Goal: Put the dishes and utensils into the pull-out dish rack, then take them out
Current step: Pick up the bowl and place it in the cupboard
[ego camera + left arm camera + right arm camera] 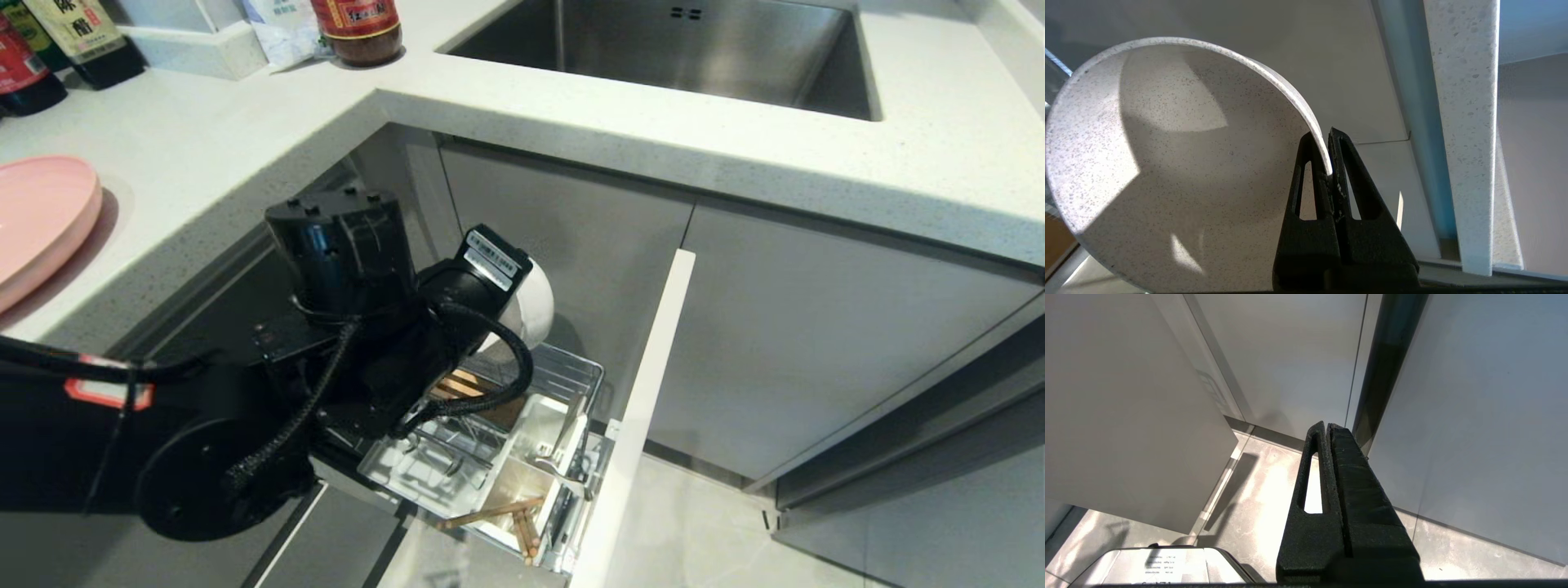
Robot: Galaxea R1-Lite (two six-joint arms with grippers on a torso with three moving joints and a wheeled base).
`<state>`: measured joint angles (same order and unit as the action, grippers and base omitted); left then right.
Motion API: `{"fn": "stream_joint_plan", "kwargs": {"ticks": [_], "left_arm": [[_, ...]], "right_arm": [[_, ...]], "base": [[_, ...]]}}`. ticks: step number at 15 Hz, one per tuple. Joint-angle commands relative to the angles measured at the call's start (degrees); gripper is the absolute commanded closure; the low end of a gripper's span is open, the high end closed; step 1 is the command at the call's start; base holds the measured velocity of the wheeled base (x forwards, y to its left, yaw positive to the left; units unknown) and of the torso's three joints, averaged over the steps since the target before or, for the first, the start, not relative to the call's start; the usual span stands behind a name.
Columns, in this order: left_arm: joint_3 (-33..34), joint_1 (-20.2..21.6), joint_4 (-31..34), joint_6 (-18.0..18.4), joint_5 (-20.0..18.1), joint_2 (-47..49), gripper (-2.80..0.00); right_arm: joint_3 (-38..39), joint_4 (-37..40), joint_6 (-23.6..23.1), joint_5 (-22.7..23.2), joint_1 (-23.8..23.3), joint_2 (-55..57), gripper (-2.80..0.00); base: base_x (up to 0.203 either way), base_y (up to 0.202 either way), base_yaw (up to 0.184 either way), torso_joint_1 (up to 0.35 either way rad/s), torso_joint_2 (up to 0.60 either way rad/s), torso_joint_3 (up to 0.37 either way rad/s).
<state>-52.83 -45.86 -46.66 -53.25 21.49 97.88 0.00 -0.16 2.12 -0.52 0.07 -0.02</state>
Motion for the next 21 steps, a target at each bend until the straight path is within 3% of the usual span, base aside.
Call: {"fn": "stream_joint_plan", "kwargs": {"ticks": [1,6,10,16,21], "left_arm": [[2.98,0.01,-7.09,-0.32,0.19,2.32,0.0],[9.87,3.76,-21.3,-3.35,2.15,2.49,0.0],[10.63,5.84,-24.76,-7.46,2.1,4.48,0.0],[12.3,6.5,-35.0,-8.15,1.88,12.58,0.0],[12.24,9.1,-39.23,-10.33,-1.42,17.89,0.0]], "right_arm": [[0.0,-0.02,0.02,0.0,0.01,0.02,0.0],[0.0,-0.02,0.01,0.0,0.01,0.02,0.0],[0.0,-0.02,0.07,0.0,0.01,0.02,0.0],[0.0,-0.02,0.0,0.0,0.01,0.02,0.0],[0.0,-0.02,0.0,0.0,0.01,0.02,0.0]], "base": [[0.0,0.0,0.0,0.0,0.0,0.0],[0.0,0.0,0.0,0.0,0.0,0.0],[0.0,0.0,0.0,0.0,0.0,0.0],[0.0,0.0,0.0,0.0,0.0,0.0],[0.0,0.0,0.0,0.0,0.0,0.0]]}}
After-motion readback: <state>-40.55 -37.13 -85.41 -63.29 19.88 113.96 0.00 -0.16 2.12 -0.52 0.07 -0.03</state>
